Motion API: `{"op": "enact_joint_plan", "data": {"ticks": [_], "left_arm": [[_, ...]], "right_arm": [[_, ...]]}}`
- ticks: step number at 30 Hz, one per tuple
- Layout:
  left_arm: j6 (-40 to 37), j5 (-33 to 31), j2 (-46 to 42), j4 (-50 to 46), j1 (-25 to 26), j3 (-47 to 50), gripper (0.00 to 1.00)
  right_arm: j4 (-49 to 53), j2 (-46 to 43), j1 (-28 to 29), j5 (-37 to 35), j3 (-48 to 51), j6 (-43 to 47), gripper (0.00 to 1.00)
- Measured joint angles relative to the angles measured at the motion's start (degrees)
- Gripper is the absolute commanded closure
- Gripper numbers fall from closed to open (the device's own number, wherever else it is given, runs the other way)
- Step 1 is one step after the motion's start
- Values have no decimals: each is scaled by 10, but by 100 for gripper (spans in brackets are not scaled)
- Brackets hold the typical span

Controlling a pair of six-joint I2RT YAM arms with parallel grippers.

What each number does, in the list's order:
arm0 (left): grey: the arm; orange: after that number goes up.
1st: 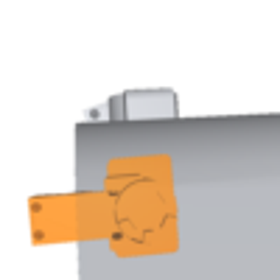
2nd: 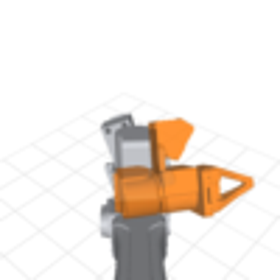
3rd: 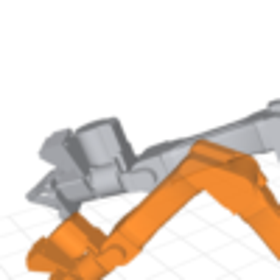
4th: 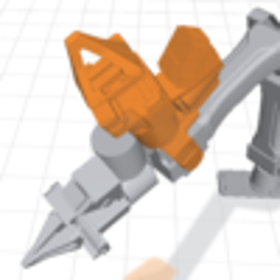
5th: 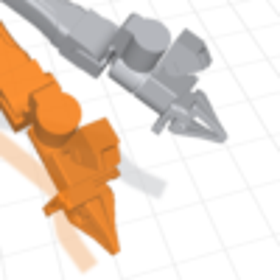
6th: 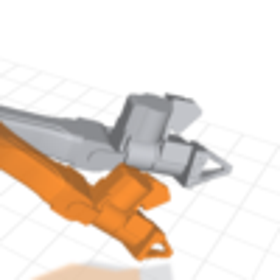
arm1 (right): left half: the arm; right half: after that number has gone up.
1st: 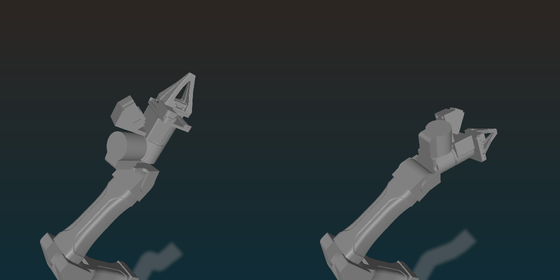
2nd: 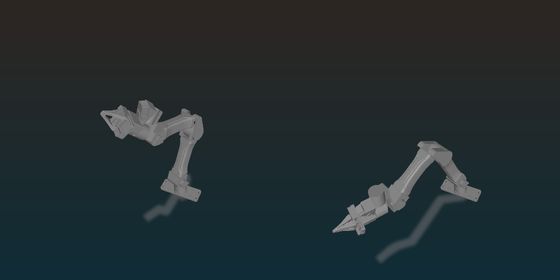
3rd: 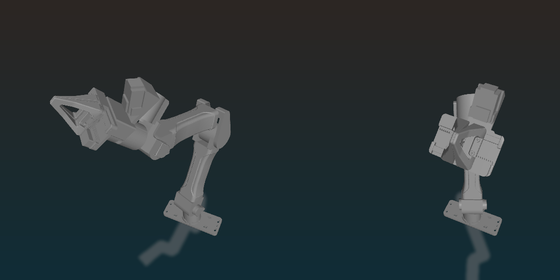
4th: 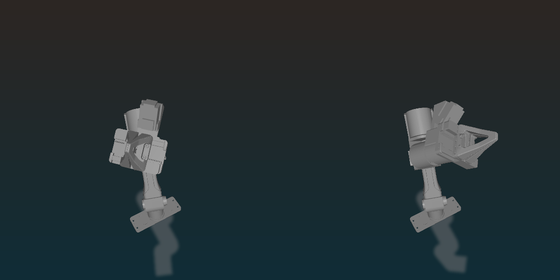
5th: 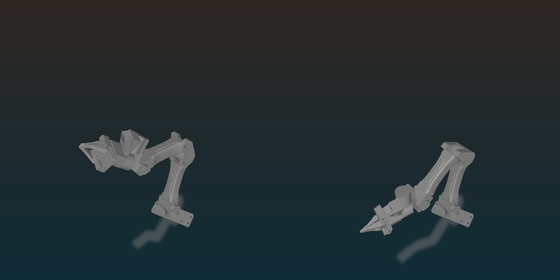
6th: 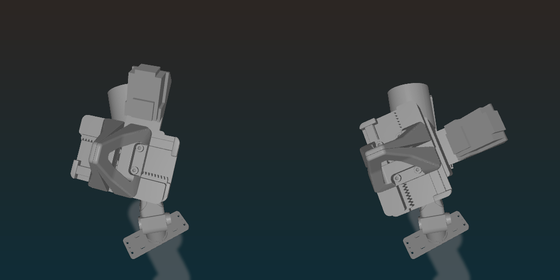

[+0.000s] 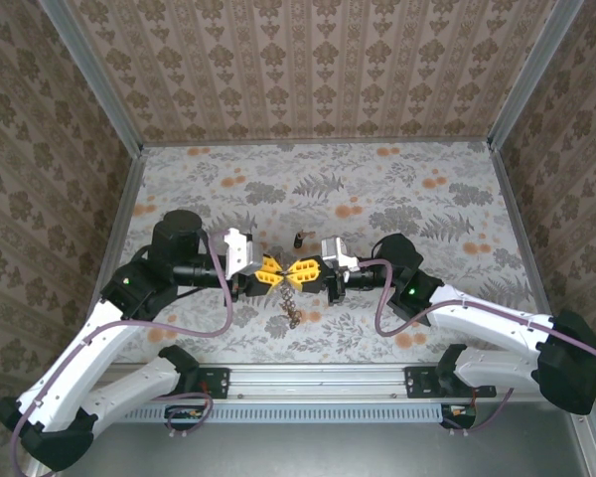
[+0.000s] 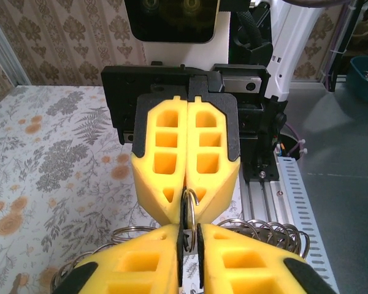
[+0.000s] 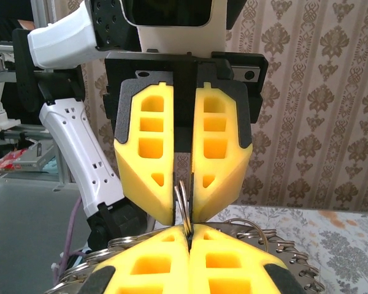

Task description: Put the keys on the keyring

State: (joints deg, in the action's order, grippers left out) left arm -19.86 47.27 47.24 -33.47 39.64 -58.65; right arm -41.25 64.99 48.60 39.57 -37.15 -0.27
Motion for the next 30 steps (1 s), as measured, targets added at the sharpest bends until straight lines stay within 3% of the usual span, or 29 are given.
{"op": "enact_joint_plan", "data": {"ticks": [7, 8, 12, 20, 22, 26, 30], "left_arm": [[-3, 0, 0, 1, -3, 0, 100], [-3, 1, 0, 1, -3, 0, 100], [-4, 3, 1, -2, -3, 0, 100], [-34, -6, 8, -46, -3, 0, 100], [-41, -9, 8, -56, -3, 0, 100], [-48, -16, 8, -70, -3, 0, 100], [-49, -25, 7, -75, -4, 0, 100]], "right_arm": [[3, 0, 1, 0, 0, 3, 100], [3, 0, 1, 1, 0, 3, 100], [7, 0, 3, 0, 0, 8, 84], [31, 0, 4, -6, 0, 20, 82], [33, 0, 4, -6, 0, 20, 84], [42, 3, 5, -3, -2, 21, 100], [42, 11, 5, -1, -4, 24, 100]]}}
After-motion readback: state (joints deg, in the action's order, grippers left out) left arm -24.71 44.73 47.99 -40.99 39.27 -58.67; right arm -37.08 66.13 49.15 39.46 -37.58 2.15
